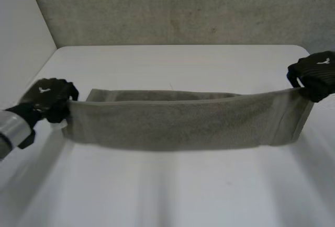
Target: Fold the towel.
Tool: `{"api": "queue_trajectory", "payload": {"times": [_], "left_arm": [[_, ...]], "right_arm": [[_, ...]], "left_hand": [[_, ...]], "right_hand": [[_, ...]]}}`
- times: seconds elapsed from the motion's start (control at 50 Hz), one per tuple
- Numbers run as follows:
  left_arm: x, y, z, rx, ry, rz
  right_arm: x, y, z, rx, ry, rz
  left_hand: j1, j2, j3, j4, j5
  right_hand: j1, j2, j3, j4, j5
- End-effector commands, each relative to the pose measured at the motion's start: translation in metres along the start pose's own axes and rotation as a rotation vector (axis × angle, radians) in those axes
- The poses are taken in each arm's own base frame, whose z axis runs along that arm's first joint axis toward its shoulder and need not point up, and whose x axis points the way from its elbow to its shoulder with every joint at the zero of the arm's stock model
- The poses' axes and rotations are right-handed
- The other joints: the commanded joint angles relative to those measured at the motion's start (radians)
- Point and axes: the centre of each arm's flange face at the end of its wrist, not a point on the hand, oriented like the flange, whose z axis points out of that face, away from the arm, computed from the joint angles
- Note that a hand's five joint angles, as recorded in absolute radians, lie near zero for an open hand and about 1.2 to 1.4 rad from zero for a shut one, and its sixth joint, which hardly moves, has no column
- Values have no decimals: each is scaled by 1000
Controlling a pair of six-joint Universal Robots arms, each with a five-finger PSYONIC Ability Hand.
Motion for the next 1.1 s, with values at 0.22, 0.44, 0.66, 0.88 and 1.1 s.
{"api": "queue_trajectory", "payload": {"times": [0.22,0.44,0.66,0.88,1.1], "left_arm": [[-10,39,105,-34,-96,38],[-9,36,133,18,-130,68],[-3,39,143,42,-172,80],[6,36,128,14,-163,68],[17,-18,63,71,-173,75]], "right_arm": [[-1,29,106,114,207,-12],[-20,27,132,192,229,-50],[-22,42,146,148,265,-40],[-22,21,111,142,284,-25],[-27,-15,36,180,299,13]], "left_hand": [[208,179,180,178,203],[208,179,180,178,203],[-605,-634,-633,-635,-609],[-1004,-1033,-1032,-1034,-1009],[-1001,-1030,-1029,-1031,-1006]], "right_hand": [[70,61,57,63,54],[70,61,57,63,54],[-257,-267,-270,-265,-273],[-1152,-1161,-1165,-1159,-1168],[-1152,-1161,-1165,-1159,-1168]]}}
